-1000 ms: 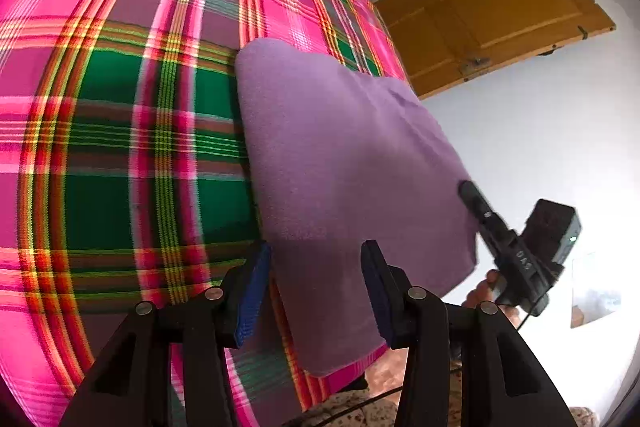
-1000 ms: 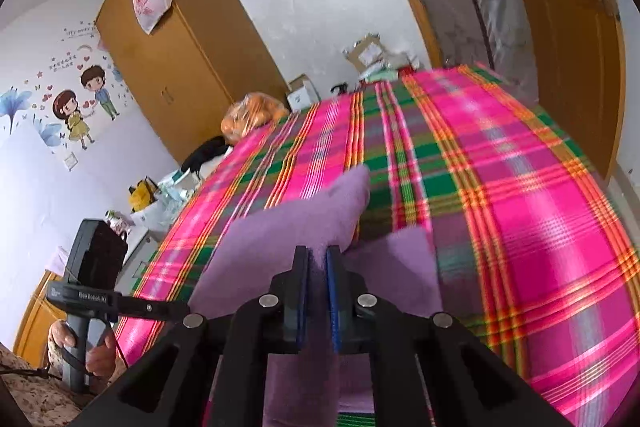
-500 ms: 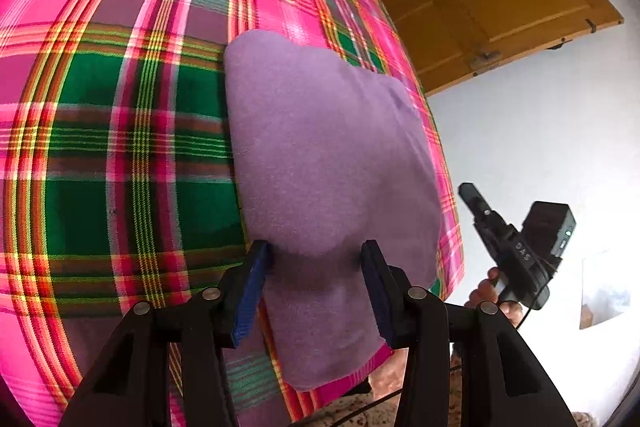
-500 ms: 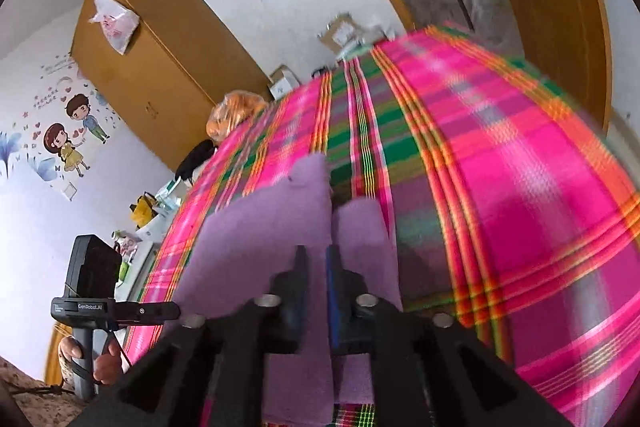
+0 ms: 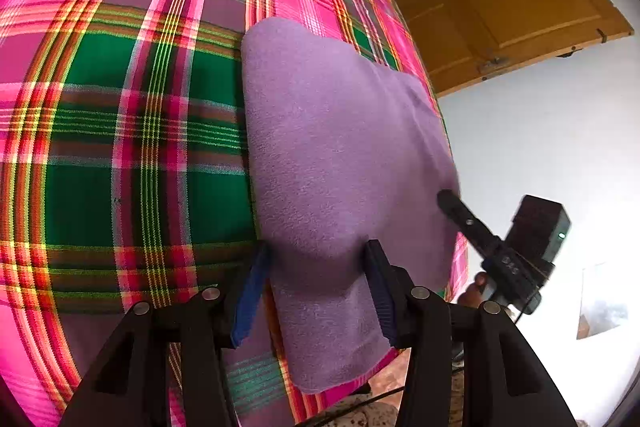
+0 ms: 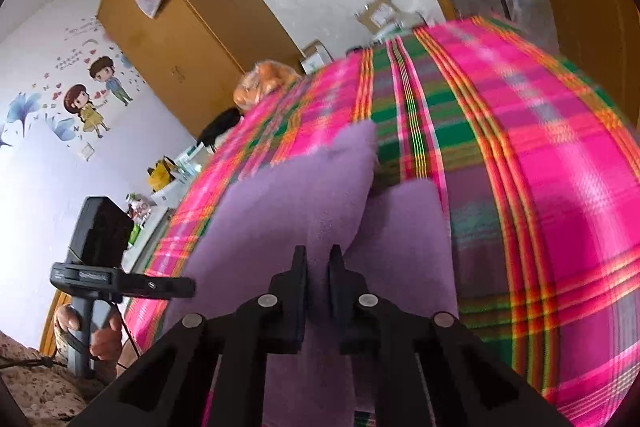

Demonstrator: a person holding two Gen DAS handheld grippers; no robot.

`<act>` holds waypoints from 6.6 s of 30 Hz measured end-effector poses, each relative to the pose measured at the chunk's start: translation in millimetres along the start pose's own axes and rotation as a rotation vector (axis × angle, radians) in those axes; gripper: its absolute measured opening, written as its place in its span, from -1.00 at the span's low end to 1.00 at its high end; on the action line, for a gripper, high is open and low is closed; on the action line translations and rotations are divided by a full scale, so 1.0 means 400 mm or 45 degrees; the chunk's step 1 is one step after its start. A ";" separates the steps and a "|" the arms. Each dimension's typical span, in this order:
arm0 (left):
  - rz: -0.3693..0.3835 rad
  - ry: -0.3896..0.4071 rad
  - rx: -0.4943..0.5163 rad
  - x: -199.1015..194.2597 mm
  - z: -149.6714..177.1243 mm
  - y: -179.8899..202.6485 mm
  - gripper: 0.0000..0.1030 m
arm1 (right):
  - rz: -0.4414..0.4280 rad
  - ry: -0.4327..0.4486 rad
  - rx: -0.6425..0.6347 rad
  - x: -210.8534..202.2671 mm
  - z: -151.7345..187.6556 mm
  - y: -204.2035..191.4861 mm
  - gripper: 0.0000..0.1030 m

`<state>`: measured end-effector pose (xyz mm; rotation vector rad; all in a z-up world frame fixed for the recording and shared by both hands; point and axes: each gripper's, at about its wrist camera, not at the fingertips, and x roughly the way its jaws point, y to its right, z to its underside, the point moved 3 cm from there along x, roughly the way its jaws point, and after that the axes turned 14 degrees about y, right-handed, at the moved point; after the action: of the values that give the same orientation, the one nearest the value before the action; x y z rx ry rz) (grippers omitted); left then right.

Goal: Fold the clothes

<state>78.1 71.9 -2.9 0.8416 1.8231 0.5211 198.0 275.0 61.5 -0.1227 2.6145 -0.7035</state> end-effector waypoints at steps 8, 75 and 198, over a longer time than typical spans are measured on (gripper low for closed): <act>-0.001 0.033 0.064 -0.014 -0.007 0.040 -0.01 | 0.031 0.108 -0.051 -0.053 -0.048 -0.011 -0.83; -0.044 0.068 0.058 0.018 -0.052 0.050 0.13 | 0.084 0.016 -0.659 0.049 0.227 -0.325 -0.59; 0.312 -0.391 -0.314 0.022 -0.023 -0.050 0.45 | -0.153 -0.339 0.227 0.095 0.009 0.202 -0.02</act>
<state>61.4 65.7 -18.4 0.9231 1.3537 0.7143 167.2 336.2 4.1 -0.3004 2.2950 -0.8929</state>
